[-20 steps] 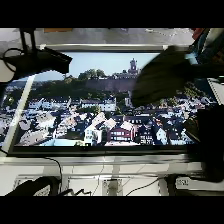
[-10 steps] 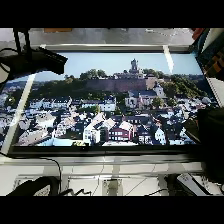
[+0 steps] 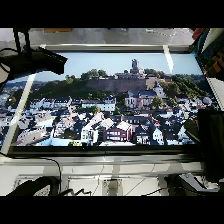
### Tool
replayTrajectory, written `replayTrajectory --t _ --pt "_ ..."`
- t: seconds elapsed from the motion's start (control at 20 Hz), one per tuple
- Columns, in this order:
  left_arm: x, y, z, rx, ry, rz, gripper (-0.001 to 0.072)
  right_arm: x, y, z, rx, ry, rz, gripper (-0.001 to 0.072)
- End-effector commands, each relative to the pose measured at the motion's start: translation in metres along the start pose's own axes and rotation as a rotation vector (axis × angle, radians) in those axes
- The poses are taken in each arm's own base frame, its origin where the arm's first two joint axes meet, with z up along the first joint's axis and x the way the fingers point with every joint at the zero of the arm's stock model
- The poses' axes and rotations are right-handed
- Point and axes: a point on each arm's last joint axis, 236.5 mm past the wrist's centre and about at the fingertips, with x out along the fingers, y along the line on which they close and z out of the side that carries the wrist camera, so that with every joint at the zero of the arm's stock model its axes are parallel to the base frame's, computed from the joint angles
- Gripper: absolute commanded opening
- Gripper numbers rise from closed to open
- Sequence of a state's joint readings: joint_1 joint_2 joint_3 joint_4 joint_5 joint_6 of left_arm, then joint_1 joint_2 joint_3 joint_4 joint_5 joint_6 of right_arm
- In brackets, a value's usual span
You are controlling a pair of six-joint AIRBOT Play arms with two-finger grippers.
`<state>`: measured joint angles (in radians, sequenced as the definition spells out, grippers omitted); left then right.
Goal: Fold the clothes and pants, and hang the long-sleeved shirts on hangers.
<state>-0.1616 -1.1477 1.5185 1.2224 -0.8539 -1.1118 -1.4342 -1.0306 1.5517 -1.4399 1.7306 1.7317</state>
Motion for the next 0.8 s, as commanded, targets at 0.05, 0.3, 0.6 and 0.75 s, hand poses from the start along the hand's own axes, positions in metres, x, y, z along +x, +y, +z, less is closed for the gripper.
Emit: replayTrajectory --t 0.05,0.3,0.6,0.75 --pt "0.0 0.001 0.0 0.0 -0.001 0.002 0.0284 0.001 0.014 -0.004 -0.003 0.019 0.063 0.0559" --pt "0.0 0.001 0.0 0.0 -0.001 0.002 0.0284 0.0 0.096 -0.031 -0.307 0.046 0.21 0.0035" --pt "0.0 0.001 0.0 0.0 -0.001 0.002 0.0284 -0.007 0.19 -0.097 -0.928 -0.028 0.215 0.0034" --pt "0.0 0.001 0.0 0.0 -0.001 0.002 0.0284 -0.014 0.208 -0.106 -1.095 -0.139 0.131 0.0033"
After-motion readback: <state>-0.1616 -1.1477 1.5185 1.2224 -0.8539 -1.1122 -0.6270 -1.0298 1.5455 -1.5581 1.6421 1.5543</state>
